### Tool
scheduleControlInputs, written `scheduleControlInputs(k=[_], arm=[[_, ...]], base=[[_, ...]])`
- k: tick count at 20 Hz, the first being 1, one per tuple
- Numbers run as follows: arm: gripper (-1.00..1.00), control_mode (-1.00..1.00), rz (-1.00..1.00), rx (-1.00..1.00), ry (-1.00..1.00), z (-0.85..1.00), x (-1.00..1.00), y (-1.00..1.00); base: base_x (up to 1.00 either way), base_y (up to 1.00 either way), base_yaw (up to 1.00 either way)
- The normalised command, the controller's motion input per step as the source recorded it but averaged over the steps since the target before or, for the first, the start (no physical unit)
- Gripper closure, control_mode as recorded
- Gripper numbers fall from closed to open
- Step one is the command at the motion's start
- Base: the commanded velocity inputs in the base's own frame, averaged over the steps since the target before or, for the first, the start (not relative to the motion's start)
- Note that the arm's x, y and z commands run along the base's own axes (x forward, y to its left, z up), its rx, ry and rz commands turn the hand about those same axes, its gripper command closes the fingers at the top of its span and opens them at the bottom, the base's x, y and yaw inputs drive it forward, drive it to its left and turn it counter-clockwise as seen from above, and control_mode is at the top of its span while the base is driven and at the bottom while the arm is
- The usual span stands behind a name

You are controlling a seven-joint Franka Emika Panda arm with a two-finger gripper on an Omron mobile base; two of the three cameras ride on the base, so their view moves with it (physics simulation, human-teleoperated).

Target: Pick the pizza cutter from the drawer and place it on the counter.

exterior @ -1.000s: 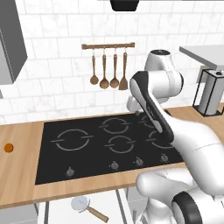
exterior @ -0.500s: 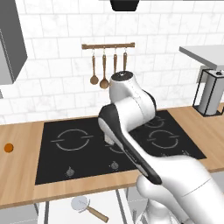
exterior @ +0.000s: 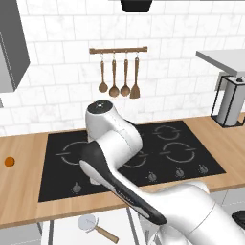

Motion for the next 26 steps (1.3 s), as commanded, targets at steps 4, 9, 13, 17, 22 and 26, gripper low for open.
scheduleControlInputs(k=[4, 9, 13, 17, 22, 26], arm=[[-1.0, -1.0, 0.34, 0.0, 0.1, -0.31, -0.21, 0.99], [-1.0, -1.0, 0.38, -0.01, 0.05, -0.59, -0.73, 0.55], [-1.0, -1.0, 0.32, 0.0, 0.0, -0.63, -0.96, -0.18], [-1.0, -1.0, 0.11, 0.0, -0.01, -0.18, -0.28, -0.27], [-1.0, -1.0, 0.04, 0.0, 0.0, -0.34, -0.08, 0.0], [-1.0, -1.0, 0.1, -0.02, 0.01, -0.53, -0.28, 0.0]], base=[[0.0, 0.0, 0.0], [0.0, 0.0, 0.0], [0.0, 0.0, 0.0], [0.0, 0.0, 0.0], [0.0, 0.0, 0.0], [0.0, 0.0, 0.0]])
